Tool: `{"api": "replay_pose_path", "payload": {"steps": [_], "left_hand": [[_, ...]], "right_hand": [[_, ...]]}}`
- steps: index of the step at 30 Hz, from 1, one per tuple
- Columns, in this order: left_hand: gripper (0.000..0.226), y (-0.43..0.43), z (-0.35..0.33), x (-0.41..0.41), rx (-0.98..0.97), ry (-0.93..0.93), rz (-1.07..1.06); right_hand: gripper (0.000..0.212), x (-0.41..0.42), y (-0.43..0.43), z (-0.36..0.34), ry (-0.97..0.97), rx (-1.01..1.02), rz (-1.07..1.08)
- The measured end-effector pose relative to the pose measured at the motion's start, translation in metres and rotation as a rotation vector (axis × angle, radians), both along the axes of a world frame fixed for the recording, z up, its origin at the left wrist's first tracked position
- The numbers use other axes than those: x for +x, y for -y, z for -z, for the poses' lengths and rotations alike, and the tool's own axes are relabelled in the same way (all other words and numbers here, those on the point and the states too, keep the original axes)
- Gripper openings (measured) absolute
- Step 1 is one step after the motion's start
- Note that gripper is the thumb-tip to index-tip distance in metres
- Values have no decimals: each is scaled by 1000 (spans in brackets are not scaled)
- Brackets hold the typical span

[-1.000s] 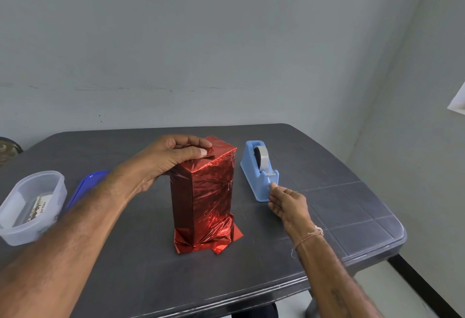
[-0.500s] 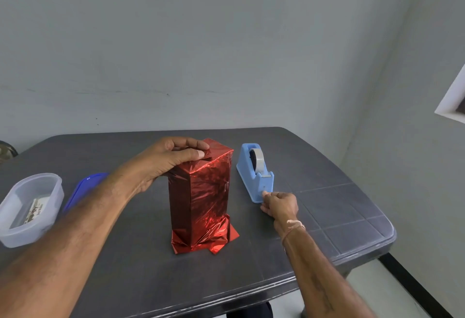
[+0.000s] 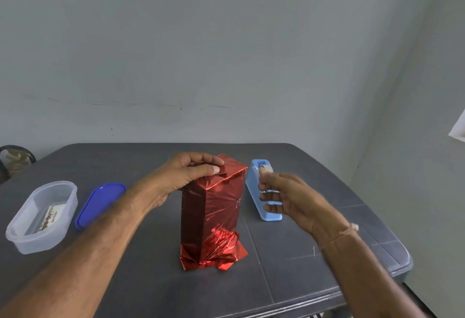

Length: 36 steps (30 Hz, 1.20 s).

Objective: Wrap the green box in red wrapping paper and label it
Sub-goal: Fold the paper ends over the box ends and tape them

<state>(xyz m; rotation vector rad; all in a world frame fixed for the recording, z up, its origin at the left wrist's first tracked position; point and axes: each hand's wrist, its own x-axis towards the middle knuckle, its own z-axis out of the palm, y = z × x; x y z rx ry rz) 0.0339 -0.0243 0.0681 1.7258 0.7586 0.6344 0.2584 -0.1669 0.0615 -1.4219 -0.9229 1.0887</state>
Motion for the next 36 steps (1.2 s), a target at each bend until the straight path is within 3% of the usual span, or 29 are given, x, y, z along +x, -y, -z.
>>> {"api": "replay_pose_path", "payload": {"steps": [4, 12, 19, 36], "left_hand": [[21, 1, -2, -1, 13, -9, 13], [21, 8, -6, -3, -7, -39, 14], [27, 14, -6, -5, 15, -32, -13], [27, 23, -11, -6, 26, -4, 20]], "right_hand": [[33, -17, -14, -47, 269, -38, -76], [34, -38, -40, -73, 556, -190, -131], [25, -43, -47, -75, 654, -274, -138], [47, -42, -59, -77, 898, -383, -166]]}}
